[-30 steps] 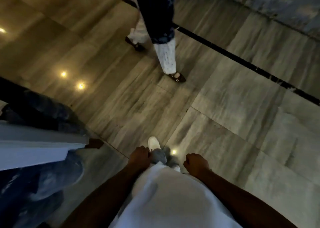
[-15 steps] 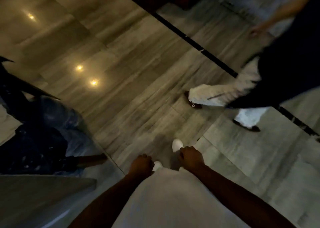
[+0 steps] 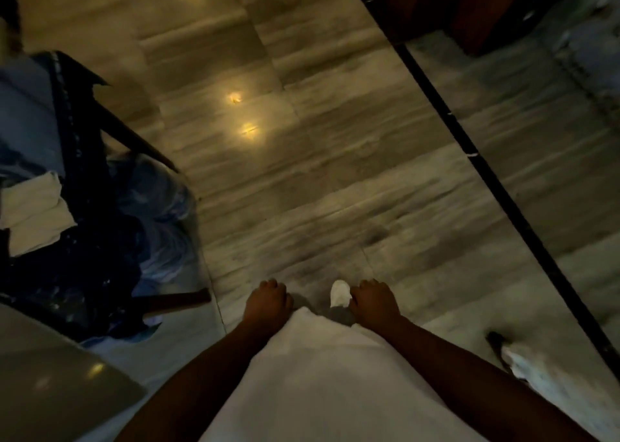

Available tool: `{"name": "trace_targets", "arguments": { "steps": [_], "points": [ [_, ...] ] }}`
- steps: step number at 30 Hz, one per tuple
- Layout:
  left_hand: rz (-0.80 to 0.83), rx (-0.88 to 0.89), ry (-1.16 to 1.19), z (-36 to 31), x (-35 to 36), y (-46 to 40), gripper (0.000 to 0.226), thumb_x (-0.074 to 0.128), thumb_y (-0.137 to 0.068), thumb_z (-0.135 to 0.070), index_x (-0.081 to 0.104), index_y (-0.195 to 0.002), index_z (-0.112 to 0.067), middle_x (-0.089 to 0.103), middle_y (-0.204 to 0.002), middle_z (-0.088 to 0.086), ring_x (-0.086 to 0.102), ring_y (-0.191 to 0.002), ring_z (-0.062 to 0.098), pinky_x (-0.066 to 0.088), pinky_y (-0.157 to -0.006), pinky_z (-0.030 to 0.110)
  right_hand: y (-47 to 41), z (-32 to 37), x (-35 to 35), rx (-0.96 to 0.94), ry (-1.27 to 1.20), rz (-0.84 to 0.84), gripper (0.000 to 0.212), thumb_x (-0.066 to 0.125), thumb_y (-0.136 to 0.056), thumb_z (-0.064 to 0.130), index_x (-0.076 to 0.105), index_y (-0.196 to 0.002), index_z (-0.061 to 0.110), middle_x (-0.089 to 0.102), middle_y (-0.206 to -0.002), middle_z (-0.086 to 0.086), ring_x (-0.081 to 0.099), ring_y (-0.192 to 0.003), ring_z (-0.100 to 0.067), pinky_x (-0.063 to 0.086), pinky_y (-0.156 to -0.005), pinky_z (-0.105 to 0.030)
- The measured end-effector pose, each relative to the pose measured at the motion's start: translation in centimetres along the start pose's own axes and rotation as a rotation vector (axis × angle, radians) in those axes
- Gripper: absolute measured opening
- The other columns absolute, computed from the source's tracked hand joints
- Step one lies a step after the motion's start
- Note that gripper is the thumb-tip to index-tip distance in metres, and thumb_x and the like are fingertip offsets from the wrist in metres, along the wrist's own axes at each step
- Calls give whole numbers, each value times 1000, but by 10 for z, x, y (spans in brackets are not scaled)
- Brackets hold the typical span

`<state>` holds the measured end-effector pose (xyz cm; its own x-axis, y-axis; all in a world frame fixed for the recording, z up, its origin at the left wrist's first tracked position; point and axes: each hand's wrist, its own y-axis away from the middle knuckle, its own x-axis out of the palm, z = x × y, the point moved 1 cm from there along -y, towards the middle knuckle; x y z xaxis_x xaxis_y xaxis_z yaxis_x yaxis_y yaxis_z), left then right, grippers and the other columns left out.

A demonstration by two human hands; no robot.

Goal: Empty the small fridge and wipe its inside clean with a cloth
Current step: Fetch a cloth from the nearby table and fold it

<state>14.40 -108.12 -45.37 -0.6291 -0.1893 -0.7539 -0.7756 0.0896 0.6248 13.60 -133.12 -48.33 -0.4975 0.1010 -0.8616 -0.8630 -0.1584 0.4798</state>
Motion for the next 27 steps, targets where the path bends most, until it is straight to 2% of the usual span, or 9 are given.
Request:
{"name": "trace_targets", "arguments": {
  "steps": [6,10,13,15,17,19,21,23,27],
  "points": [
    [-49,10,36,-14,-31,-24,50,30,-96,-45,64,-105,-9,63,-108,14,59,-103,33,42,-75,36,-54,-4,-30,-76,113,86,23,88,-53,31,66,-58,24,62,-58,0,62,-55,-21,47,-49,-31],
    [-70,-99,129,6,-40,-43,44,39,-98,-44,66,-104,-10,63,-104,13,61,-98,32,46,-75,37,-100,13,-51,-211,114,187,9,71,-78,21,71,-73,14,69,-76,-10,66,-74,-31,49,-67,-35],
    [-110,-105,142,20,-51,-66,55,29,-93,-47,66,-96,-7,64,-96,15,61,-91,33,48,-71,39,-137,20,-61,-256,137,217,19,83,-57,22,64,-58,17,63,-60,-6,65,-57,-29,49,-52,-31],
    [-81,-109,160,26,-62,-86,56,27,-85,-44,67,-85,-5,64,-87,16,64,-82,36,49,-63,40,-163,24,-66,-275,131,133,29,87,-43,27,60,-51,21,57,-51,-2,60,-46,-24,43,-41,-24],
    [-51,-135,137,44,-91,-119,57,26,-82,-42,68,-83,-4,64,-83,16,65,-78,37,51,-61,39,-205,41,-91,-285,178,161,23,81,-47,28,59,-50,21,56,-49,-2,58,-43,-24,42,-38,-24],
    [-77,-107,111,56,-108,-134,55,28,-86,-40,68,-94,-3,64,-92,16,64,-88,34,50,-70,38,-227,55,-106,-303,162,178,13,69,-56,28,62,-52,18,58,-51,-6,60,-46,-29,46,-41,-28],
    [-106,-126,99,68,-116,-148,42,39,-81,-36,69,-74,-8,64,-73,11,65,-70,29,51,-56,34,-250,74,-128,-333,181,160,14,64,-69,27,68,-63,14,64,-64,-11,65,-60,-34,50,-52,-34],
    [-53,-253,159,96,-124,-166,35,42,-72,-37,63,-54,-15,59,-56,4,60,-51,24,45,-43,27,-287,109,-155,-375,219,198,20,59,-85,29,71,-86,13,69,-90,-13,66,-88,-35,50,-71,-35],
    [-158,-310,156,113,-128,-181,32,44,-73,-34,62,-54,-14,60,-55,5,59,-52,23,43,-43,27,-330,146,-183,-418,278,206,29,53,-94,36,70,-106,16,68,-109,-11,63,-104,-33,47,-83,-34]
  ]
}}
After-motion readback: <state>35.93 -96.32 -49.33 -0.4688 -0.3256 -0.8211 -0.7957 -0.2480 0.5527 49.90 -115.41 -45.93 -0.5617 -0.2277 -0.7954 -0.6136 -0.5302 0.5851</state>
